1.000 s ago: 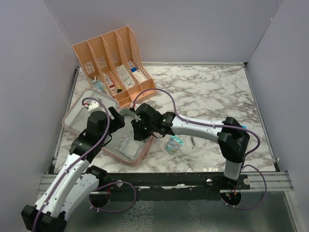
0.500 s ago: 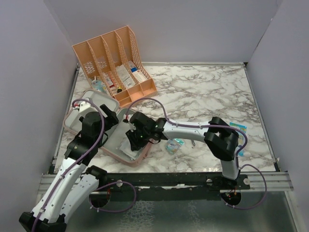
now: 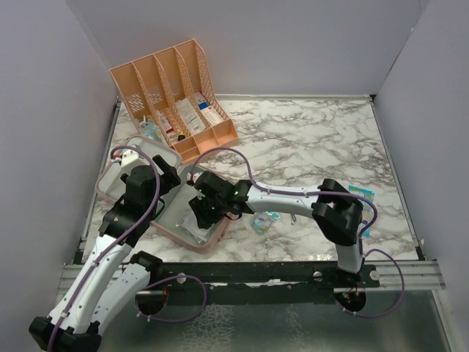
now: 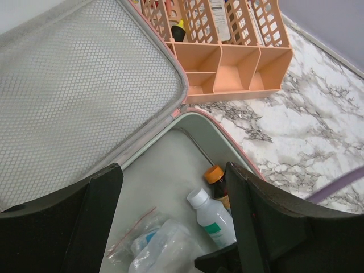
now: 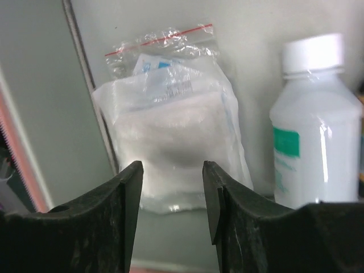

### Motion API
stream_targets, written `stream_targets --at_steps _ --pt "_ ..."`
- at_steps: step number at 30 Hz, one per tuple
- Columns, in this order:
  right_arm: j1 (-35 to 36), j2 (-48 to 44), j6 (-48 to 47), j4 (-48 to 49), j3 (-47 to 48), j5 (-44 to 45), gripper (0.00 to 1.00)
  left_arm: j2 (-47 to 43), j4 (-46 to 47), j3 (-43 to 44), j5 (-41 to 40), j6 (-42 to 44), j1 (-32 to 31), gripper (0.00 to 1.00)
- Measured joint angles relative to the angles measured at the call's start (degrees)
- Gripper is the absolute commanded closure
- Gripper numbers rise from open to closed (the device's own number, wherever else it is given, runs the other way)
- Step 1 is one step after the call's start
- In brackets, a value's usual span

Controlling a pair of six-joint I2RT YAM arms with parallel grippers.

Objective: Organize the medicine kit

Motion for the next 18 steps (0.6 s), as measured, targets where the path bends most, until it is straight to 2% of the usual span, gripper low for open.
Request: stream_targets --at_steps 6,10,13,18 --pt "-0.1 -11.8 1.6 3.3 -5.8 3.1 0.51 1.4 0.2 0.5 0.2 0.7 0.0 0.24" --pt "-1.4 -19.1 4.2 6.4 -7.9 7.9 0.53 3.0 1.4 0.3 3.5 1.4 0.0 0.25" --pt "-4.1 -21.4 7.1 7.3 -9.9 11.2 0.55 4.4 3.8 -0.2 9.1 2.7 0.0 0.28" --pt "-12.7 -22.1 13.3 5.6 -15.0 15.1 0.55 11.6 12.5 -1.2 25.9 6.0 0.0 0.29"
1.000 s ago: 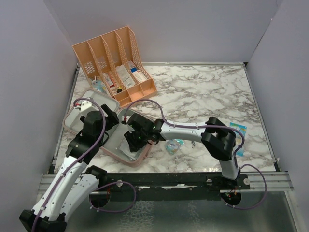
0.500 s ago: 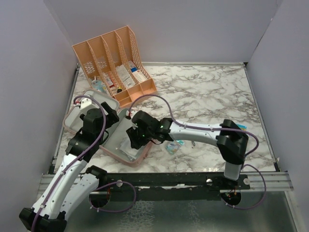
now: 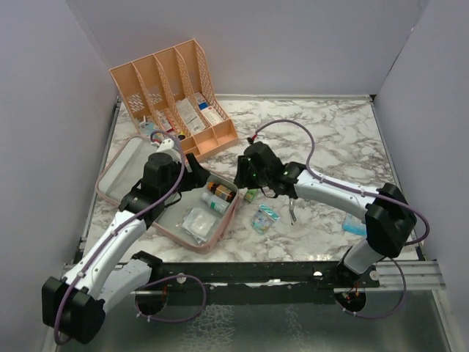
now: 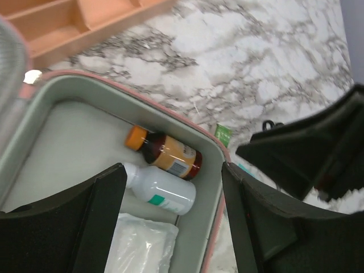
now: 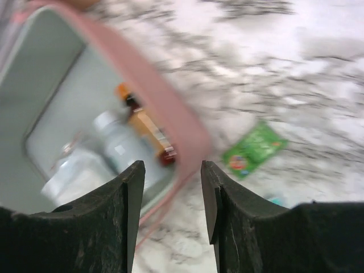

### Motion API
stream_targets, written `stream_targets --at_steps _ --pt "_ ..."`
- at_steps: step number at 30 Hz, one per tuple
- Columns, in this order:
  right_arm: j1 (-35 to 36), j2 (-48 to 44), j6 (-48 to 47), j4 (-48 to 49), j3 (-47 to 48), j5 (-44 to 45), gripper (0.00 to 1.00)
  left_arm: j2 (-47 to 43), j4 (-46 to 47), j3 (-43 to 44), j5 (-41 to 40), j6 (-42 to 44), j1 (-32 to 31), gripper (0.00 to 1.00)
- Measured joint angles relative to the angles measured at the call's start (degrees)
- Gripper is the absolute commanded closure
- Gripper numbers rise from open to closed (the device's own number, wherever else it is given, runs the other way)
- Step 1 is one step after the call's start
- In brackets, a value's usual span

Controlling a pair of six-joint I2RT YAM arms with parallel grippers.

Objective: Organize the medicine kit

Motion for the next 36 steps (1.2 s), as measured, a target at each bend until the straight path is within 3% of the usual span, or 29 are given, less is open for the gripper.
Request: stream_targets --at_steps 6,13,16,30,36 --pt "-8.4 0.0 3.8 -1.9 -3.7 2.9 0.55 11.2 4.5 1.5 6.8 -0.1 -2.2 0.32" --pt "-11.6 -0.2 4.5 -1.8 -7.5 3.5 0.56 30.6 0.1 17.7 -4.5 -5.3 -12.8 0.37" --pt "-12.9 -0.2 4.6 -1.8 -9.3 3.5 0.56 36.2 -2.7 21.7 -9.1 -7.9 -14.1 0.36" --pt "-15.8 -0.5 4.5 -0.4 -12.2 3.4 0.57 43.4 -14.4 26.6 -23.7 -9.4 -15.9 0.34" --pt "-16.2 -0.5 4.0 0.5 -12.3 3.4 0.57 45.7 -16.0 27.3 -26.5 -7.0 -15.9 0.51"
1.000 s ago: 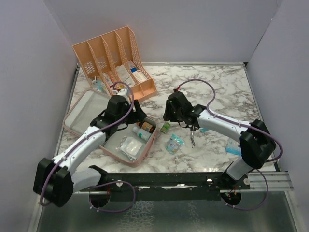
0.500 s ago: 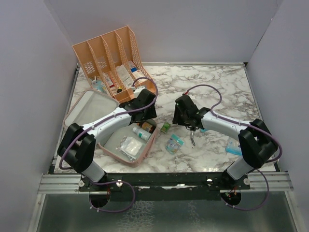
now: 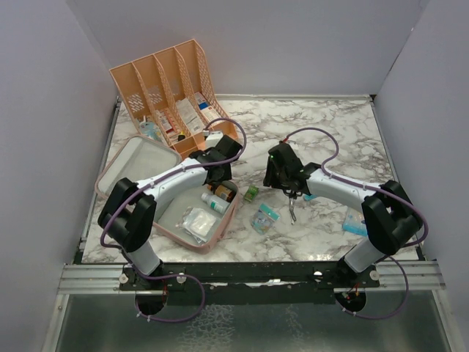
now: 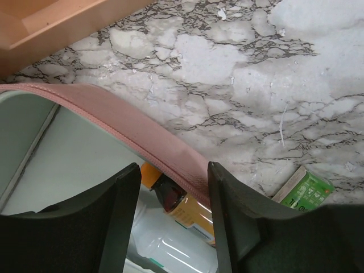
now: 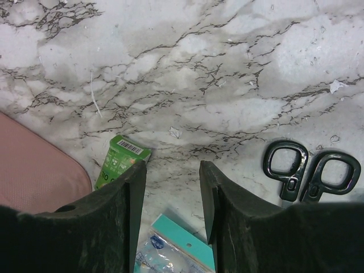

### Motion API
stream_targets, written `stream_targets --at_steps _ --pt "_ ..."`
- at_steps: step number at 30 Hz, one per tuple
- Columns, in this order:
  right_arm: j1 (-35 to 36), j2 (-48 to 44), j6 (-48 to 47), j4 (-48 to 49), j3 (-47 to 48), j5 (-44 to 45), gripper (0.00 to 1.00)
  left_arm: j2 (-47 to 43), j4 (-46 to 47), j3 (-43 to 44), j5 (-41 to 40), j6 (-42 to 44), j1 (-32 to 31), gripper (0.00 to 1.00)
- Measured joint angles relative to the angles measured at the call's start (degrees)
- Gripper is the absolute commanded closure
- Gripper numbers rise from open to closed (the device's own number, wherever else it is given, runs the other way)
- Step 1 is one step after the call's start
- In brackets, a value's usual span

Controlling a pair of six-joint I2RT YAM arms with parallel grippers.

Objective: Organize the medicine kit

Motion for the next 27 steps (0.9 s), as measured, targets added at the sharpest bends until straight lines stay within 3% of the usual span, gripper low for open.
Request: stream_targets --at_steps 10,20,27 --pt "-0.3 0.0 -1.5 0.9 0.0 -1.7 0.57 -3.3 0.9 -3.7 -0.7 1.6 -0.3 0.65" --pt "-0.3 0.6 -5.4 4.3 -0.8 -8.4 0.51 -8.3 -0.1 -8.3 -0.6 2.2 -0.3 0.65" --pt "-0.3 2.3 -13.1 4.7 -0.8 -11.7 0.47 -9.3 -0.8 -8.6 -0.5 2.2 -0.3 0.65"
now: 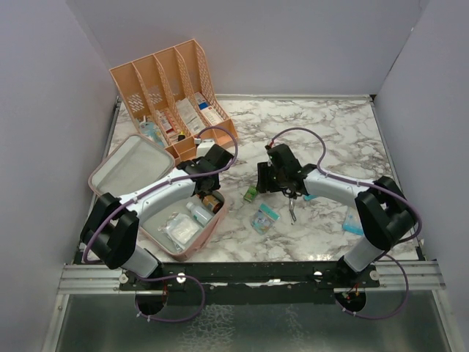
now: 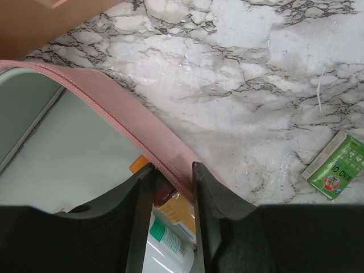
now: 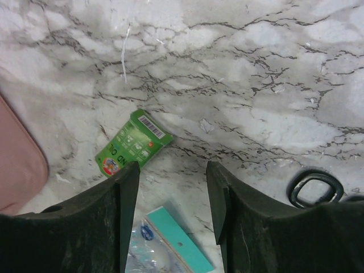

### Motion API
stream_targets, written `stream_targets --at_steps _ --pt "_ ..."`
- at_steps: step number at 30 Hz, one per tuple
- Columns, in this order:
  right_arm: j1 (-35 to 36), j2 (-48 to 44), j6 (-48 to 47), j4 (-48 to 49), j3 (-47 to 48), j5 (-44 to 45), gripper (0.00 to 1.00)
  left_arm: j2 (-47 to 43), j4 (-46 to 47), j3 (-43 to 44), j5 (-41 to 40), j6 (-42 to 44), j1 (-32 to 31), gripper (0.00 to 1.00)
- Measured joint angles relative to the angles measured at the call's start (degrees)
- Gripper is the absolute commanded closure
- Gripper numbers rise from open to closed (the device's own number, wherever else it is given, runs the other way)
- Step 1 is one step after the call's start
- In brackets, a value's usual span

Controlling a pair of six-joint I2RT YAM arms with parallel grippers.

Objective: Organize the medicine kit

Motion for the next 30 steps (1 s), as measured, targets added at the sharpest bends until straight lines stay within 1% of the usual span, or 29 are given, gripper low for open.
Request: stream_targets --at_steps 4,6,9,14,18,22,25,30 --pt "0.0 0.3 -5.0 -2.1 0.0 -0.1 0.45 -0.2 0.0 0.0 0.3 0.0 0.0 0.63" --pt "0.0 0.1 -6.0 -3.7 0.0 0.0 0.45 -0.2 0.0 0.0 0.5 0.0 0.0 0.60" --pt "0.0 -1.2 -6.0 -7.0 -0.4 0.1 0.45 -0.2 0.0 0.0 1.0 0.0 0.1 0.55" --pt "0.5 -6.3 -3.5 -12.1 -3.3 -0.5 0.45 -0.3 0.0 0.0 2.1 0.2 0.1 0.48" --pt "2.4 -8.6 -2.9 -15.7 -3.7 -2.5 0.46 -1.6 0.1 0.0 3.8 0.6 0.1 0.48" --pt "5.9 -8.8 -3.5 -16.6 -4.4 -5.0 0.48 -3.4 1.3 0.0 6.2 0.7 0.1 0.48" --pt "7.4 -7.9 -3.6 -18.3 -4.4 -4.9 0.50 -3.8 2.1 0.0 7.9 0.7 0.1 0.49" --pt "8.2 -7.2 -4.1 -19.7 -4.4 -3.0 0.55 -4.0 3.2 -0.7 9.2 0.7 0.1 0.48"
